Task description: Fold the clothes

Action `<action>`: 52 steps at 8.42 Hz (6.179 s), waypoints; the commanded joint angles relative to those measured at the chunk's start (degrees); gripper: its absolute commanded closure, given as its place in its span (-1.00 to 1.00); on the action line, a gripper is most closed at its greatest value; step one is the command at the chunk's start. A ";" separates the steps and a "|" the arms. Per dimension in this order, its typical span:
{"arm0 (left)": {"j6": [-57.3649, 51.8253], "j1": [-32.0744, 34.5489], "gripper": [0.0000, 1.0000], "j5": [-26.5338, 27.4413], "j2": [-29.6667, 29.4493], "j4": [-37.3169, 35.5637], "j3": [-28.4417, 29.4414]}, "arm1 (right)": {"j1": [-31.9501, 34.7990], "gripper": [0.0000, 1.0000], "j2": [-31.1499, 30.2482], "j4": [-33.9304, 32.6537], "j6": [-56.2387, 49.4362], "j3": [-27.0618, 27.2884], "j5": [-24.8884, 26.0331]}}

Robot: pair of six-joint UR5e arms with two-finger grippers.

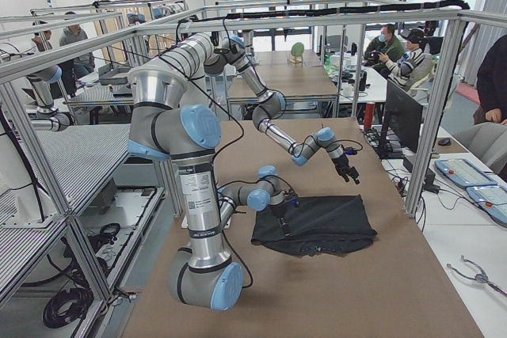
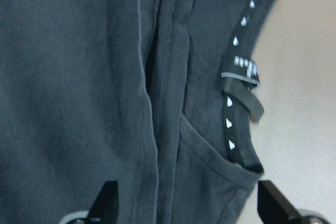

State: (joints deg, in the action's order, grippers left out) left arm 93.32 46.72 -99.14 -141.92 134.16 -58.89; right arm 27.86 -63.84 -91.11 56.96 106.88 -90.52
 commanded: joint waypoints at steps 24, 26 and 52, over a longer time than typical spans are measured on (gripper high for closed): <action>0.38 -0.05 -0.89 1.67 3.31 -0.04 -5.27 | -15.20 -0.33 -12.80 15.87 65.12 5.62 7.29; 0.38 -0.14 -0.89 1.67 3.23 -0.04 -5.27 | -15.20 -0.21 -13.33 15.87 65.20 5.62 7.20; 23.04 -33.96 -0.45 18.79 35.47 -11.64 -48.34 | -15.47 1.00 -13.07 10.51 64.41 12.56 2.19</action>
State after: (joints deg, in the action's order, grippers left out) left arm 114.01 16.94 -82.55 -107.96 122.46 -106.60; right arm 12.42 -77.09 -80.62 121.38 119.41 -88.23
